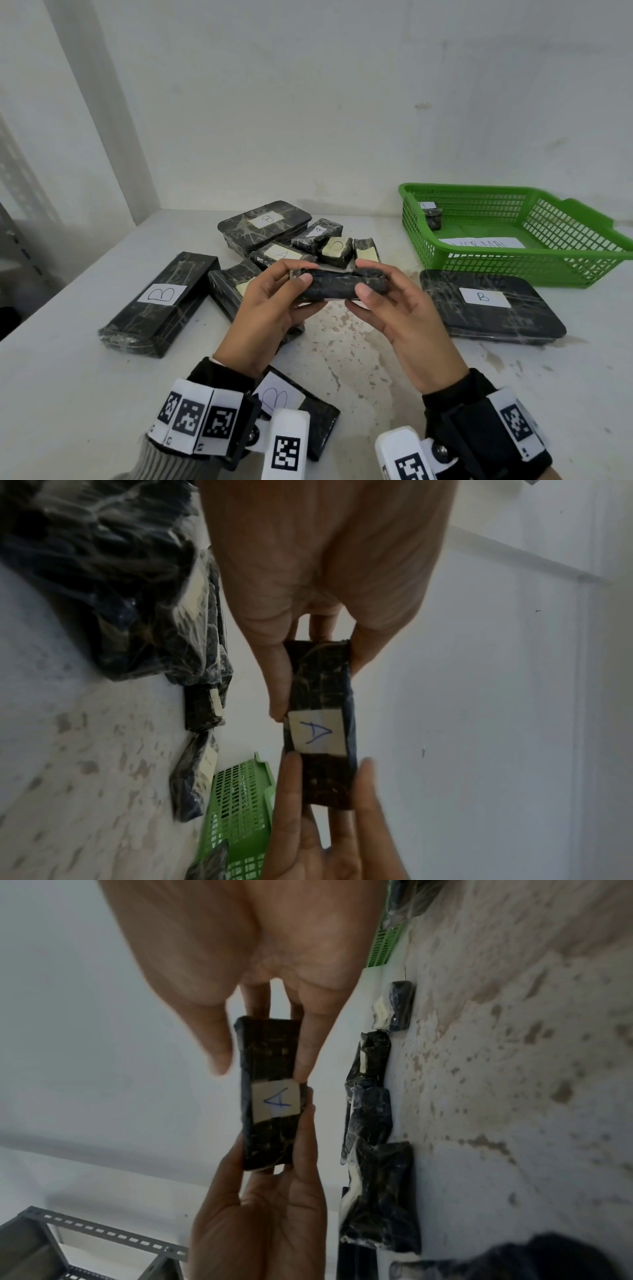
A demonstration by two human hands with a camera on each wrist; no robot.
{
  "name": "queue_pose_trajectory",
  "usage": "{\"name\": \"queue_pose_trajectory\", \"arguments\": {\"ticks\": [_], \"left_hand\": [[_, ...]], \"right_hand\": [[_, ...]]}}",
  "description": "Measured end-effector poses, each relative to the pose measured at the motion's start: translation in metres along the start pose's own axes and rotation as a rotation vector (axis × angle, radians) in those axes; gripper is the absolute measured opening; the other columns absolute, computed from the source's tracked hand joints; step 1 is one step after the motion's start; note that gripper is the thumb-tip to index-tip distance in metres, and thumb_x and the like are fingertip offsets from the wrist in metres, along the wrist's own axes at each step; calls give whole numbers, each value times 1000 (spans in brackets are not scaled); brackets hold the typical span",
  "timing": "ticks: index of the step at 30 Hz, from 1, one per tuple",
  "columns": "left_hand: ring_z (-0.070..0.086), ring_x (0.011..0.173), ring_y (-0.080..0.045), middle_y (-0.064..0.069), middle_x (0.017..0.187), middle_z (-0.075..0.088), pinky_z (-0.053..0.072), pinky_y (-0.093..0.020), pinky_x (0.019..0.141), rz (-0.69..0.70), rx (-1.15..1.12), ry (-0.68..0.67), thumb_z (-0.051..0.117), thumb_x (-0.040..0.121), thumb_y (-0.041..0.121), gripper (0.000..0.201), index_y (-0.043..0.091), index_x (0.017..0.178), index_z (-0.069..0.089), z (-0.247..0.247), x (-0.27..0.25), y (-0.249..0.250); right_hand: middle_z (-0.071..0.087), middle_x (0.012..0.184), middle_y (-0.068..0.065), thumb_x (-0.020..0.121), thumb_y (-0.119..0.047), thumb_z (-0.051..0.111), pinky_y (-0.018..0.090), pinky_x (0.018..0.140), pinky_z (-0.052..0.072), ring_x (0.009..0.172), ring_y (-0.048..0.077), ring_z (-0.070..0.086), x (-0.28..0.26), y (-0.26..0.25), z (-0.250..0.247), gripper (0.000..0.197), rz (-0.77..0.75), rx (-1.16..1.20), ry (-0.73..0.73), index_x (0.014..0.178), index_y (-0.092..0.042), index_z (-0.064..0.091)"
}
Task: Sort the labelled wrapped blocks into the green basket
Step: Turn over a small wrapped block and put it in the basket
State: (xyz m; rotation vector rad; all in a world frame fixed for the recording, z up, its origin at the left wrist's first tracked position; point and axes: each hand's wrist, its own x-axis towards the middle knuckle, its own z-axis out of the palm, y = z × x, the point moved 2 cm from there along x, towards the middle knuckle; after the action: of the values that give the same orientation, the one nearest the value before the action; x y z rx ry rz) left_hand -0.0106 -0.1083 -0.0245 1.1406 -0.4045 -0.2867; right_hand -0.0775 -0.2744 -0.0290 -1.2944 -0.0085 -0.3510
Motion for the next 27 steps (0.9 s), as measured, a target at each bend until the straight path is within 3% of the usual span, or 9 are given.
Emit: {"name": "queue_pose_trajectory", "arguments": {"ticks": [5, 11, 14, 18, 21, 24, 27], "left_hand": [[66, 105, -25, -24, 117, 65, 57, -35, 89, -18, -7, -48, 63, 84, 19, 40, -3, 117, 57, 2, -1, -1], [66, 107, -28, -28, 119, 62, 57, -35, 88, -2, 29, -14, 69, 86, 17, 37, -4, 115, 58, 2, -1, -2], [65, 111, -29, -25, 121, 63, 57, -34, 87, -31, -19, -50, 64, 83, 18, 43, -4, 119, 56, 2, -2, -1], [66, 104, -28, -28, 118, 62, 58, -30, 82, -54, 2, -37, 74, 81, 15, 35, 0, 109, 59, 5, -2, -3], [67, 95, -24, -23, 107, 62, 58, -27, 77, -56, 30, 4, 69, 74, 16, 32, 1, 101, 60, 4, -1, -4], [67, 94, -26, -20, 106, 64, 59, -27, 78, -69, 30, -4, 77, 77, 11, 27, 3, 98, 62, 0, 0, -4], [68, 95, -25, -19, 105, 66, 59, -30, 82, -81, 6, -44, 73, 74, 12, 26, 6, 98, 64, -1, 0, -2]], "right_hand": [[72, 111, 9, 81, -17, 66, 29, 82, 57, 107, 21, 69, 1, -2, -4, 34, -30, 20, 30, 114, -11, 67], [70, 118, 10, 80, -24, 67, 29, 86, 57, 111, 20, 67, 1, 1, -1, 41, 31, 47, 9, 119, -13, 65], [71, 114, 10, 81, -19, 67, 29, 83, 57, 109, 21, 68, 0, 0, -2, 38, -11, 19, 28, 118, -10, 65], [73, 107, 5, 82, -18, 66, 28, 80, 58, 104, 17, 70, 0, -1, -4, 32, -33, -35, 31, 113, -11, 67], [71, 108, 8, 79, -22, 67, 28, 81, 58, 101, 16, 70, 1, 1, -3, 31, 4, -43, 22, 109, -14, 69], [69, 115, 11, 77, -27, 68, 30, 86, 57, 107, 18, 68, 1, 1, -1, 40, 44, -26, 6, 113, -12, 67], [72, 110, 8, 79, -23, 68, 30, 84, 58, 105, 20, 69, 0, -1, -1, 36, 17, -12, 31, 112, -11, 68]]}}
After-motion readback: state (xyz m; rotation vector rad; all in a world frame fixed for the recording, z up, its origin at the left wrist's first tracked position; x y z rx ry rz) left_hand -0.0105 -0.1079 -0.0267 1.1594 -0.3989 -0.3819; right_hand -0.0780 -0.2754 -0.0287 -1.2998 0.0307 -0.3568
